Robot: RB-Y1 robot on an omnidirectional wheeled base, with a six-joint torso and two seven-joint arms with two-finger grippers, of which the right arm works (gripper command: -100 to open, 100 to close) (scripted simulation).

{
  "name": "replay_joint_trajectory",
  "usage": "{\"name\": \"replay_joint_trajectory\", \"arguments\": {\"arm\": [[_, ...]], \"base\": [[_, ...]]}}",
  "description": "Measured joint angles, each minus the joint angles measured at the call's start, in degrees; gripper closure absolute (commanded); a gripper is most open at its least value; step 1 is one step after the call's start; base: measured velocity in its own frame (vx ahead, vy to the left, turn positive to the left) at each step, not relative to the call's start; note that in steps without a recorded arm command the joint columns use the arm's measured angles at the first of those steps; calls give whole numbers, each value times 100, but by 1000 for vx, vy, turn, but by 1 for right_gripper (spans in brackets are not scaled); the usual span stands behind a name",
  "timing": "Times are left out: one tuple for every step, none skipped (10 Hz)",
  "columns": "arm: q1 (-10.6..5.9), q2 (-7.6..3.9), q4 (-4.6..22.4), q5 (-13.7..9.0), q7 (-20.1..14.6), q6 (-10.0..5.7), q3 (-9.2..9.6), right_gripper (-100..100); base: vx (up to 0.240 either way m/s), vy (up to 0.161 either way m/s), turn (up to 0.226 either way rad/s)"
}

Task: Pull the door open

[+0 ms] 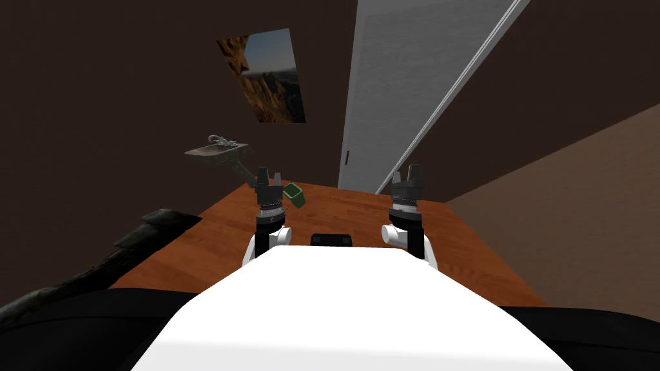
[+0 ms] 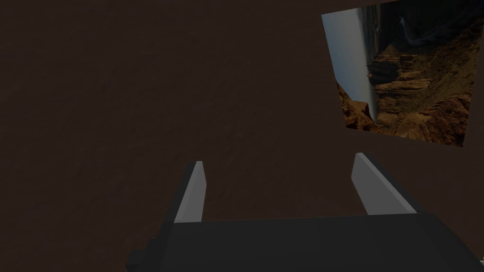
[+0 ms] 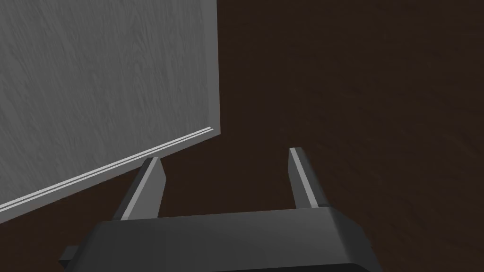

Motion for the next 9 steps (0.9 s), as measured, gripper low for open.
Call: {"name": "replay_joint_trajectory", "arguments": {"arm": [[-43, -35, 95, -47, -69, -11, -24, -100], [-119, -58, 238, -92, -159, -30, -38, -100], [-158, -79, 381, -137, -247, -80, -45, -100], [-150, -113, 479, -200, -359, -131, -59, -100], [-184, -125, 562, -240, -446, -144, -60, -100], [-207, -138, 642, -276, -515, -161, -65, -100], [-233, -156, 742, -314, -583, -197, -78, -100], [-298, -174, 916, -369, -680, -249, -92, -100], [-322, -183, 1026, -417, -778, -285, -93, -100]], "base": [[127, 8, 80], [159, 12, 58], [159, -5, 52], [143, -22, 51], [104, -22, 51], [83, -13, 42], [97, 13, 83], [124, -10, 60], [114, -8, 53]]}}
